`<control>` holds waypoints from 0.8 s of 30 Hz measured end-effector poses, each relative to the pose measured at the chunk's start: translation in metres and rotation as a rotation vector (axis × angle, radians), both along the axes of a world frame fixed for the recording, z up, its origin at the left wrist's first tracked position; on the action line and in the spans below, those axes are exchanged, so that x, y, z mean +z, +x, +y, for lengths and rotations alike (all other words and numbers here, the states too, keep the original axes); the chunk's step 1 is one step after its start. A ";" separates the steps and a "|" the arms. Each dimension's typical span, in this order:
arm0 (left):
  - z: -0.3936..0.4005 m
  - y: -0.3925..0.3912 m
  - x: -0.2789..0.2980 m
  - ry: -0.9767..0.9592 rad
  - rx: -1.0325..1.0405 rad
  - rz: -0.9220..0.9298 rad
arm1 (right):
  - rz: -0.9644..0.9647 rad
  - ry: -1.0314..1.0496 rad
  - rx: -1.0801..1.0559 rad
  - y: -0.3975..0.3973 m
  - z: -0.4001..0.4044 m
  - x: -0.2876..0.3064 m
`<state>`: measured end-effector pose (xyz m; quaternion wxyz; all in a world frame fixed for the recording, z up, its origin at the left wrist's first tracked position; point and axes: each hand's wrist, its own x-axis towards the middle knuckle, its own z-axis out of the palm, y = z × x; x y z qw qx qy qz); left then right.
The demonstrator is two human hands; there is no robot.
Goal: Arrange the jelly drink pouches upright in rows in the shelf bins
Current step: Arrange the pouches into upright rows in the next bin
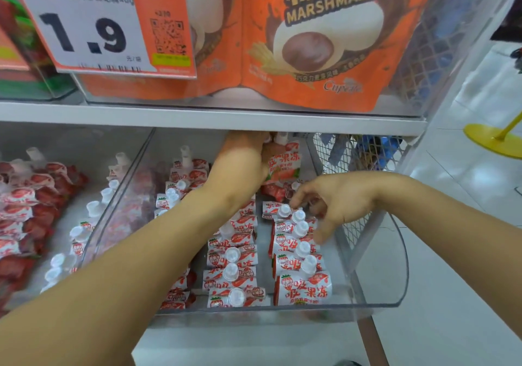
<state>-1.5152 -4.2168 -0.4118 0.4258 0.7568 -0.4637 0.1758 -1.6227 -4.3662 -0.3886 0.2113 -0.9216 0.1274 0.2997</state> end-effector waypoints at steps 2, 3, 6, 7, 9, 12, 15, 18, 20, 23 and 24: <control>0.000 0.001 -0.003 0.105 -0.060 -0.029 | -0.082 -0.043 -0.103 0.005 -0.001 0.002; 0.001 0.000 -0.005 0.155 -0.085 -0.053 | -0.156 -0.119 -0.151 0.009 -0.003 0.002; 0.004 0.002 -0.008 0.174 -0.072 -0.078 | -0.273 -0.355 -0.198 0.018 0.001 0.004; 0.006 0.004 -0.007 0.134 -0.046 -0.042 | -0.259 -0.380 -0.171 0.022 0.002 0.003; 0.010 0.007 -0.001 0.042 -0.007 0.031 | -0.189 -0.394 -0.082 0.028 0.005 0.004; 0.021 0.011 0.009 -0.018 0.048 0.064 | -0.132 -0.336 -0.034 0.043 0.000 0.001; 0.038 0.017 0.013 0.022 0.123 0.084 | -0.168 -0.390 0.021 0.054 -0.009 -0.003; 0.052 0.019 0.016 0.116 0.136 0.059 | -0.331 -0.347 0.053 0.061 -0.014 -0.007; 0.056 0.021 0.017 0.152 0.151 0.030 | -0.377 -0.255 0.043 0.065 -0.013 -0.013; 0.059 0.022 0.018 0.159 0.167 0.031 | -0.442 -0.219 0.013 0.070 -0.006 -0.025; 0.061 0.022 0.018 0.151 0.167 0.037 | -0.478 -0.243 0.031 0.071 -0.005 -0.026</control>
